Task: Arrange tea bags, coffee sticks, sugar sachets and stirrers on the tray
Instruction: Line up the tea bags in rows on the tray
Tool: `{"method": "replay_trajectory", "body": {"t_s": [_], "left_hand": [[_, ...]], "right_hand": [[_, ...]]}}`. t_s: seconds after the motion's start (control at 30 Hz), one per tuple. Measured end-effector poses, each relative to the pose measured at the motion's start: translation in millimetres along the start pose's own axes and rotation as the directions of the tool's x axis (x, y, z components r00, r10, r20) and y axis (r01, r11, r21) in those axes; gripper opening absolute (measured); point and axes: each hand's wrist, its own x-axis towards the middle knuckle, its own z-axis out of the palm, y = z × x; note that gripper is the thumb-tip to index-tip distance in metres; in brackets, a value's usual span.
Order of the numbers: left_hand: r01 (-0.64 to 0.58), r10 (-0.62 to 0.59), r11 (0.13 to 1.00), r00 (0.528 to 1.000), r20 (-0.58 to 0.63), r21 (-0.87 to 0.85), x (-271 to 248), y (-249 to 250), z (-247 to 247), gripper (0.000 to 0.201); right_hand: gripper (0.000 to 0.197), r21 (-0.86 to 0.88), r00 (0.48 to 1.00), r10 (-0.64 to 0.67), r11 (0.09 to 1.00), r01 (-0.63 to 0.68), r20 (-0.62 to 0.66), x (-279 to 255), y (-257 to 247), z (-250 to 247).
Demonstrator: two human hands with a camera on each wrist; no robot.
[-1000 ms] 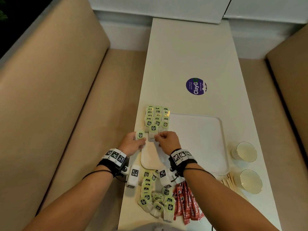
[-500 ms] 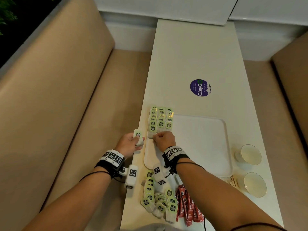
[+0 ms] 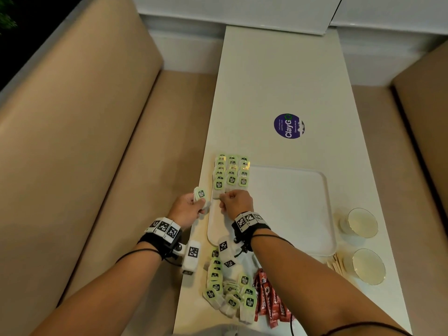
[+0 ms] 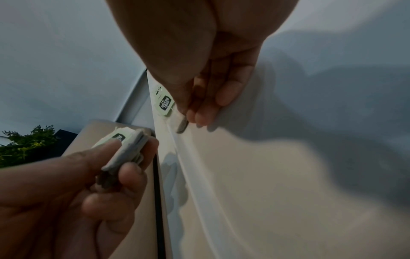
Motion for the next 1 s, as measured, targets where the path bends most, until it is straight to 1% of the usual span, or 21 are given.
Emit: {"method": "replay_trajectory", "body": {"t_s": [0.2,0.33,0.4,0.5,0.67,0.77,0.87,1.0], "left_hand": [[0.009,-0.009,0.999,1.0,0.006,-0.036,-1.0,1.3,2.2,0.019],[-0.01,0.01,0.999,1.0,0.006,-0.046,0.5,0.1,0.9,0.016],[-0.027,0.027,0.999,1.0,0.009,-0.023,1.2,-0.1,-0.6,0.014],[-0.064,0.064,0.997,0.998,0.01,0.036,0.6,1.6,-0.9,0.011],[-0.071,0.068,0.992,0.997,0.038,0.103,4.9,5.5,3.9,0.012],[-0.089,0.08,0.988,0.994,0.078,0.127,5.6,11.3,8.7,0.016],[-0.107,0.094,0.983,0.991,0.094,0.147,4.8,18.6,15.3,0.016],[-0.085,0.076,0.981,0.995,0.057,0.175,5.5,22.1,21.5,0.008]], "right_hand": [[0.034,0.014,1.0,0.0,1.0,0.0,-0.008,1.3,1.2,1.0],[0.026,0.11,1.0,-0.004,0.994,0.006,-0.017,-0.5,3.1,-3.5],[0.025,0.136,1.0,-0.026,0.99,0.027,-0.011,-1.8,4.4,-5.1],[0.033,0.113,0.994,-0.096,0.99,0.089,0.055,-3.1,8.7,-4.2],[0.037,0.196,0.966,-0.161,0.973,0.121,0.2,-14.5,10.8,-15.0],[0.033,0.135,0.952,-0.195,0.977,0.167,0.234,-18.1,17.6,-20.6],[0.025,0.12,0.959,-0.193,0.978,0.17,0.21,-17.9,25.1,-23.1],[0.021,0.119,0.979,-0.177,0.979,0.164,0.103,-14.3,25.7,-29.8]]}}
